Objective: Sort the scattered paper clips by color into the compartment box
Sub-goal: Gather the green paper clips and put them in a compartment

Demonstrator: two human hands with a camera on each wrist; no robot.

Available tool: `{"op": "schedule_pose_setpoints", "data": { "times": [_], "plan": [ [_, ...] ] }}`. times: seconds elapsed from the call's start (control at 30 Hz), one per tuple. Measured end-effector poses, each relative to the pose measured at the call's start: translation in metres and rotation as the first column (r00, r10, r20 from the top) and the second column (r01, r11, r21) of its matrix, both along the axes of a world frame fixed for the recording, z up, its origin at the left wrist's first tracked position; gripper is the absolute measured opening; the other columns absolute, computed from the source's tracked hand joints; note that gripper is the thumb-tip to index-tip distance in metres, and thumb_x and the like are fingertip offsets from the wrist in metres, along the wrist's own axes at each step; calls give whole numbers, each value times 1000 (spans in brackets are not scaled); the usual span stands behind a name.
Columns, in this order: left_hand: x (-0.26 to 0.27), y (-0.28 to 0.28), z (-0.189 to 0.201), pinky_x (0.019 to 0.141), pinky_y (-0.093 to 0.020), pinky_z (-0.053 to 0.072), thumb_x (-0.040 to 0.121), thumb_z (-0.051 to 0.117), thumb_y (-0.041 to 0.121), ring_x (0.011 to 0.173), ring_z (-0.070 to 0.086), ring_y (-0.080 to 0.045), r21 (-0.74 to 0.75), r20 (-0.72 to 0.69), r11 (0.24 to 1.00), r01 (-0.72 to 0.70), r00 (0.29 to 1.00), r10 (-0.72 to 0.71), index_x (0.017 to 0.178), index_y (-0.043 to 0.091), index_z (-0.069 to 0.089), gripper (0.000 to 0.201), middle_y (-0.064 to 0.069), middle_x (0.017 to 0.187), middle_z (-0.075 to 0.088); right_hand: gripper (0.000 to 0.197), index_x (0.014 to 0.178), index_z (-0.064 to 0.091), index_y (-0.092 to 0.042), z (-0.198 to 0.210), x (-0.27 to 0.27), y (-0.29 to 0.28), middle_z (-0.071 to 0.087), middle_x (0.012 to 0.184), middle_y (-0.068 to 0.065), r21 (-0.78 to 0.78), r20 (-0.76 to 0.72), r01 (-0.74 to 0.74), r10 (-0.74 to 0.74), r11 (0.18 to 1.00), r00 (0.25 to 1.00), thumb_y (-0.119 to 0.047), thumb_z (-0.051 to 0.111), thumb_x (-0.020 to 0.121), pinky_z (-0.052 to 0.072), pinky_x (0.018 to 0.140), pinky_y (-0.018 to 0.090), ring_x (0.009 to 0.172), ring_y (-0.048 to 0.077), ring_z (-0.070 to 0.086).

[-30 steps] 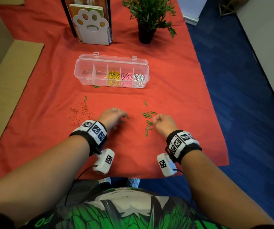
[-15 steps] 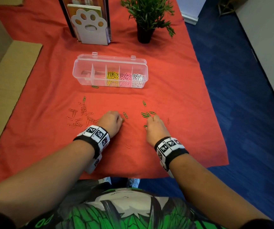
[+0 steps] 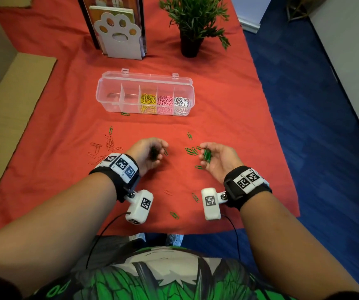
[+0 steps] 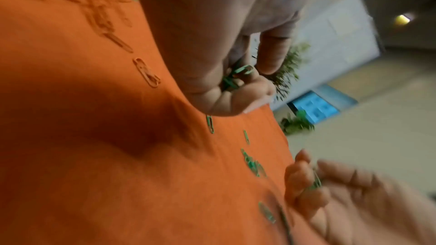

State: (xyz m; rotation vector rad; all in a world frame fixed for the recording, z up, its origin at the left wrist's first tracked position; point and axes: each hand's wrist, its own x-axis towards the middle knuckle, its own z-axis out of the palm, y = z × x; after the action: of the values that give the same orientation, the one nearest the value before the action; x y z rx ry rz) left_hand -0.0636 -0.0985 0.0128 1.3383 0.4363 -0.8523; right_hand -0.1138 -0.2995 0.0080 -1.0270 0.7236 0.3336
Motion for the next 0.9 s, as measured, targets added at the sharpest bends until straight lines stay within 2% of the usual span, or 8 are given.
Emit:
{"op": "schedule_pose_setpoints", "data": {
  "times": [0.07, 0.17, 0.23, 0.3, 0.43, 0.5, 0.6, 0.9],
  "plan": [
    [-1, -6, -5, 39, -12, 25, 86, 48, 15, 40, 34, -10, 194, 135, 976, 98, 983, -126, 63, 17, 55, 24, 6, 46, 41, 22, 71, 52, -12, 2, 0, 0, 44, 66, 2, 16, -66, -20, 21, 1000, 998, -12, 37, 87, 38, 42, 19, 51, 12, 44],
    [-8, -7, -13, 40, -14, 29, 85, 63, 27, 38, 35, -5, 426, 249, 837, 343, 845, -473, 57, 17, 54, 30, 10, 39, 44, 22, 65, 47, -18, -2, -4, 4, 36, 58, -2, -314, -194, -341, 291, 886, 937, -12, 46, 86, 23, 42, 19, 44, 11, 30],
    [-18, -6, -16, 52, -18, 36, 78, 72, 27, 46, 41, -4, 489, 239, 698, 523, 689, -684, 58, 18, 58, 26, 6, 51, 51, 25, 62, 47, -20, -2, -11, 8, 40, 57, -3, -558, -312, -608, 537, 564, 784, -11, 51, 86, 29, 41, 19, 46, 11, 35],
    [-32, -7, -16, 59, -20, 38, 73, 77, 25, 51, 44, -3, 539, 214, 533, 652, 506, -836, 66, 16, 65, 16, 6, 57, 55, 25, 63, 47, -20, -4, -21, 12, 54, 65, 0, -676, -424, -708, 678, 203, 600, -9, 51, 86, 40, 51, 16, 59, 14, 49],
    [-56, -14, -13, 62, -18, 38, 67, 80, 30, 69, 53, -7, 677, 137, 226, 700, 182, -974, 88, 15, 72, 27, 4, 72, 61, 13, 93, 59, -12, -3, -48, 20, 65, 108, 17, -745, -543, -641, 725, -184, 424, -18, 49, 88, 44, 86, 28, 105, 28, 59],
    [-65, -17, -12, 54, -18, 32, 66, 80, 32, 72, 54, -12, 715, 92, 112, 690, 66, -994, 91, 16, 71, 31, -1, 77, 64, 26, 104, 56, -6, -10, -60, 24, 57, 116, 18, -760, -557, -607, 715, -232, 424, -26, 52, 88, 42, 93, 30, 113, 30, 54],
    [-73, -20, -15, 62, -21, 33, 66, 79, 31, 82, 62, -20, 760, 45, 1, 650, -52, -998, 91, 16, 69, 31, -4, 89, 71, 35, 110, 53, -4, -18, -70, 27, 52, 121, 18, -783, -556, -571, 690, -247, 463, -29, 57, 84, 44, 95, 36, 113, 34, 53],
    [-82, -19, -19, 68, -26, 43, 76, 67, 27, 89, 65, -25, 824, -38, -125, 552, -166, -985, 89, 15, 71, 18, -7, 91, 72, 31, 115, 50, -1, -25, -78, 31, 51, 119, 18, -786, -578, -519, 695, -335, 428, -15, 48, 87, 46, 92, 38, 112, 35, 54]
  ]
}}
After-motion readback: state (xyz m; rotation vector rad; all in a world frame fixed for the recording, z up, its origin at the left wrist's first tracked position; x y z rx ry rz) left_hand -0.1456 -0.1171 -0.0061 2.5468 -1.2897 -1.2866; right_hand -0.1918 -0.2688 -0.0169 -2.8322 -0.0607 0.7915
